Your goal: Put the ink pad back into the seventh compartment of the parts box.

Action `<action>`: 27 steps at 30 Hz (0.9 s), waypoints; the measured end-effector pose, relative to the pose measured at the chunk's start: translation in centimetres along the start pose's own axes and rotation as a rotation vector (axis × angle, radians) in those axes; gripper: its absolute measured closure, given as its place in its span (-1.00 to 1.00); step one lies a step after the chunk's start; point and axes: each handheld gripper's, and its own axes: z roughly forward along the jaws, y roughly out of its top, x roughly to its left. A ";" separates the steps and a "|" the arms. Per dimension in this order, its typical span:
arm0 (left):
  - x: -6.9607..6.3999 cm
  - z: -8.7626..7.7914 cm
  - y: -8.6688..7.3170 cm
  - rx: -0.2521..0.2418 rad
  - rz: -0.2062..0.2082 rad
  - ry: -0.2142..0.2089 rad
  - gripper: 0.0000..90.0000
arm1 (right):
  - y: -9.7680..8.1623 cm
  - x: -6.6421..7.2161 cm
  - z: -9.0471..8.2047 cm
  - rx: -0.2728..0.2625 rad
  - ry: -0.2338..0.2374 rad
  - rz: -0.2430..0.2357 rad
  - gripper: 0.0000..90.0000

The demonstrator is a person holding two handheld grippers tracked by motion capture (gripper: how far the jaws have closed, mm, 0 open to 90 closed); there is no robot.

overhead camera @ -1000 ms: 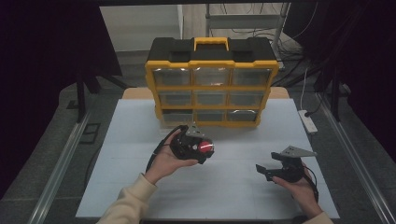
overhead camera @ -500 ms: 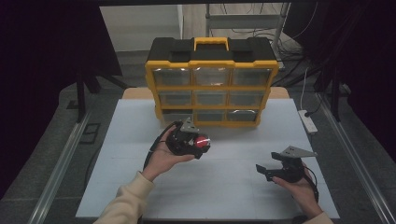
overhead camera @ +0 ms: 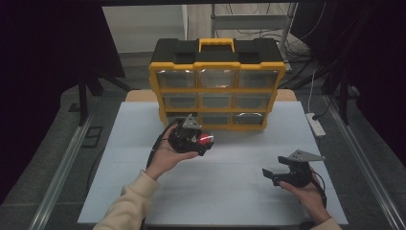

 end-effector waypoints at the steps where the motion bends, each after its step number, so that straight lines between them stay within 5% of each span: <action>1: 0.0 0.0 0.1 -0.002 0.000 0.001 -0.33 | 0.0 0.0 0.0 -0.001 0.000 0.001 -0.72; 9: 0.2 -0.2 1.0 -0.016 0.003 0.009 -0.33 | 0.0 -0.1 -0.1 -0.009 -0.001 0.000 -0.72; 27: 3.1 0.4 2.0 -0.020 -0.050 0.061 -0.33 | 0.0 -0.1 -0.1 -0.005 0.004 0.001 -0.72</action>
